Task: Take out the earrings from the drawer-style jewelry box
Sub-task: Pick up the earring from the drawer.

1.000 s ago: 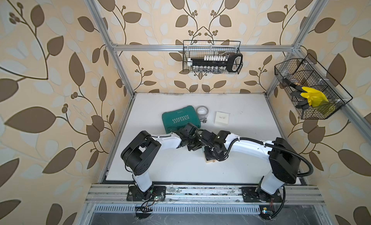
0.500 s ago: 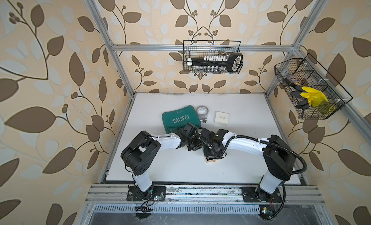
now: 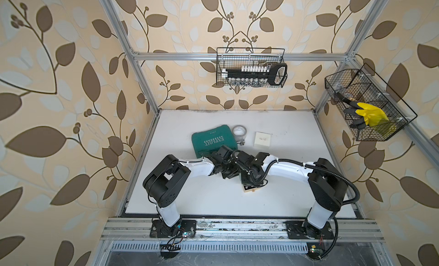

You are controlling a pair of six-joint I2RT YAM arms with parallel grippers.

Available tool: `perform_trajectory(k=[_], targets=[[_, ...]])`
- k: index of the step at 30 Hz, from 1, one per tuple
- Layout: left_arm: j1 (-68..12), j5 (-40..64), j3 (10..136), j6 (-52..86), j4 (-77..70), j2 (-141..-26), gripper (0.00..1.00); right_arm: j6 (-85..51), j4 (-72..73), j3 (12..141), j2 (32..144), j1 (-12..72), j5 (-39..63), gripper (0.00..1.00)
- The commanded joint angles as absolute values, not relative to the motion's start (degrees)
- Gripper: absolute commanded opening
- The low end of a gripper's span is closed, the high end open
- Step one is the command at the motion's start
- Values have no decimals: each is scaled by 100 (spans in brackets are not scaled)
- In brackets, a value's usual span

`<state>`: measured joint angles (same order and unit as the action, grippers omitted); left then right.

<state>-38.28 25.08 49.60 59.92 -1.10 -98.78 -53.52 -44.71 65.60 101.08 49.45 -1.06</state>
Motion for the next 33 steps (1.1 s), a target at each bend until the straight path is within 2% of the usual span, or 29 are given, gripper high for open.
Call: perform_trajectory(k=[1,17,33], targets=[[-3869,2543,4922,5871,-18,-9805,34,-5338,-4492,6602,10231,4927,-105,18],[-3879,2573,4869,5871,-62,-9817,33,-5318,-4384,6507,10174,4931,-135,8],[-3877,2562,4869,5875,-97,-9863,33,-5247,-4620,6614,9787,5030,-207,5]])
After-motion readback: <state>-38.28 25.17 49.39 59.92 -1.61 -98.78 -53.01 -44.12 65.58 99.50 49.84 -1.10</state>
